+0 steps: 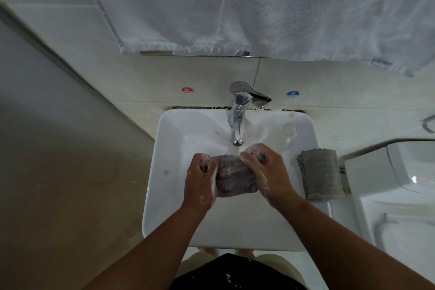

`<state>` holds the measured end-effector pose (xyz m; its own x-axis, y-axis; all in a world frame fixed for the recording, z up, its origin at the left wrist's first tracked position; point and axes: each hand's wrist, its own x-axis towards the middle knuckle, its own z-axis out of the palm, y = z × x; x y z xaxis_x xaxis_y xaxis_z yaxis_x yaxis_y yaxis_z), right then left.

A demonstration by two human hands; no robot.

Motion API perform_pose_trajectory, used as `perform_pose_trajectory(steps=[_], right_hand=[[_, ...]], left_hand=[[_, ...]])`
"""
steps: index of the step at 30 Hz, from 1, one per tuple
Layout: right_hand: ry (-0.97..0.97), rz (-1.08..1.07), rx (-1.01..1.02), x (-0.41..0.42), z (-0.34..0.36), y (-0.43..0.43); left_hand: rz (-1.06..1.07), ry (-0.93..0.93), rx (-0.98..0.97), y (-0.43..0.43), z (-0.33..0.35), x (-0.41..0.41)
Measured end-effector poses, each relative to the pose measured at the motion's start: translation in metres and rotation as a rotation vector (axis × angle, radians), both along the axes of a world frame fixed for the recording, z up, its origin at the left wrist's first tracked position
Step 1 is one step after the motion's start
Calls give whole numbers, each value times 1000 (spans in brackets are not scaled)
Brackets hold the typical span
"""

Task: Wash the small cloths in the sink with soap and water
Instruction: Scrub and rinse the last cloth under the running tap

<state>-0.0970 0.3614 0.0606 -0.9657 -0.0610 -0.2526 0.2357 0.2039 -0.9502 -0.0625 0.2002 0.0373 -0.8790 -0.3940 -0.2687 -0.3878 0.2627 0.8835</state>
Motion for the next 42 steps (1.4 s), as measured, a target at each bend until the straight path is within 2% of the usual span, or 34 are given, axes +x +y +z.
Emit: perform_pose_trajectory(steps=[3,7,12,17,21,24,26,28,35,42], right_hand=[[-28,53,143,9,-33,1],[-28,122,173,4,-52,-11],[-123,170,204,-6,-58,-27],[-76,223,300,-13,-60,-32],[-101,139,222,-23,-55,-36],[-34,90,218,-29,-51,-40],[-95,13,218,-36,-51,-43],[-164,-38,228,-41,-54,-45],[-92,-109,147,-23,-62,-10],[-286,-307,-153,9,-56,14]], left_hand=[[-24,-71,-26,-11,-15,2],[6,-119,-28,-22,-29,5],[65,-130,-24,-33,-38,9],[65,-140,-13,-37,-42,10],[64,-155,30,-35,-43,7],[86,-152,86,-34,-42,3],[110,-149,114,-34,-41,1],[113,-145,107,-33,-41,-2],[33,-132,73,-13,-41,-11],[-137,-168,99,17,-50,-16]])
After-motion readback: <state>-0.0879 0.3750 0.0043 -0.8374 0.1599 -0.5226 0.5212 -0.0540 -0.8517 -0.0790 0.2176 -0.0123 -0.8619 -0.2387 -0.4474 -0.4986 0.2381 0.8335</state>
